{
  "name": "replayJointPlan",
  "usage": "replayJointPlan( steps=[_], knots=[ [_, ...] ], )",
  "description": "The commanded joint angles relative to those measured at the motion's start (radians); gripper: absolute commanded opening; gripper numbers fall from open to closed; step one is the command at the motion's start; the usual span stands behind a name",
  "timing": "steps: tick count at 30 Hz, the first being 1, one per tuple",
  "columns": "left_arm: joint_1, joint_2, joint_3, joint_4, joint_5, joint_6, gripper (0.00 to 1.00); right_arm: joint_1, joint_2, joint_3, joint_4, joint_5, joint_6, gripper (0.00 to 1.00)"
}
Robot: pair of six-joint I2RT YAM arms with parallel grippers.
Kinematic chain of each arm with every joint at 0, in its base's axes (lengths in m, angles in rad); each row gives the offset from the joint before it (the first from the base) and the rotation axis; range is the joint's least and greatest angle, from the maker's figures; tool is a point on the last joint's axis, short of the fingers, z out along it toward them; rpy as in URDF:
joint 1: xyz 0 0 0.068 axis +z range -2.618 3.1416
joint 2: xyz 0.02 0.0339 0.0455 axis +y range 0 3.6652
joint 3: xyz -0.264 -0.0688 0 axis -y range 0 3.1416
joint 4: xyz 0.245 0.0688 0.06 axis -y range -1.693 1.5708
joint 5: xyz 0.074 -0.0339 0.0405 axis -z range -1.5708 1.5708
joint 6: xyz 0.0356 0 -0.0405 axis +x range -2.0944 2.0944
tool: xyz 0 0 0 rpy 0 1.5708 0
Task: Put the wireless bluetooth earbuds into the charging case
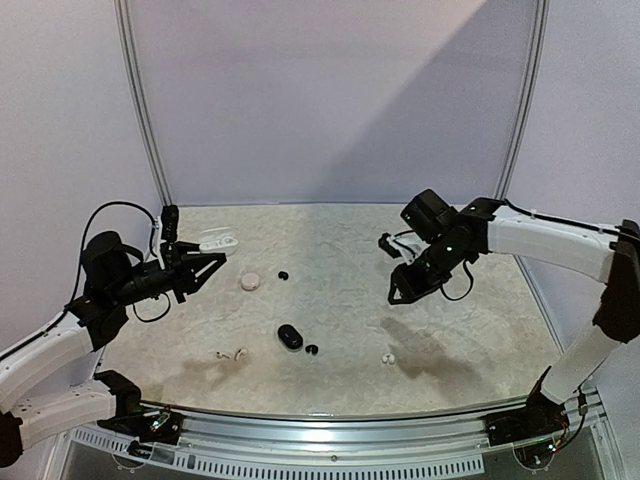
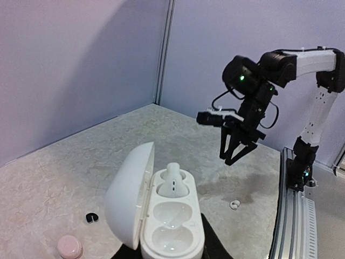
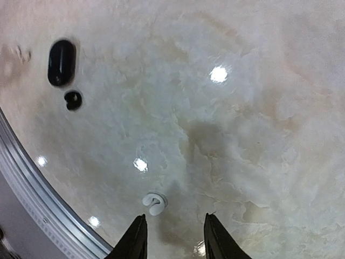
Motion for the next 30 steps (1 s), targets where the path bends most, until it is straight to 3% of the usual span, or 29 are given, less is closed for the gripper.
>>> replayJointPlan(
  steps=[1, 5, 11, 26, 30],
  knots=[
    [-0.011, -0.012, 0.003, -0.013, 0.022, 0.013, 0.0, 0.005, 0.186, 0.055, -0.137, -0.106, -0.425, 0.39],
    [-0.012, -0.011, 0.009, -0.013, 0.044, 0.004, 0.0, 0.004, 0.301, 0.101, -0.153, -0.119, -0.542, 0.4],
    [-0.011, -0.013, 0.006, -0.022, 0.034, 0.005, 0.0, 0.005, 0.359, 0.101, -0.17, -0.136, -0.621, 0.33],
    [-0.013, 0.0, -0.004, -0.015, 0.018, 0.014, 0.0, 0.023, 0.399, 0.046, -0.133, -0.171, -0.581, 0.29],
    [-0.012, -0.004, -0.009, -0.017, 0.017, 0.019, 0.0, 0.038, 0.395, 0.039, -0.143, -0.177, -0.579, 0.33]
  ],
)
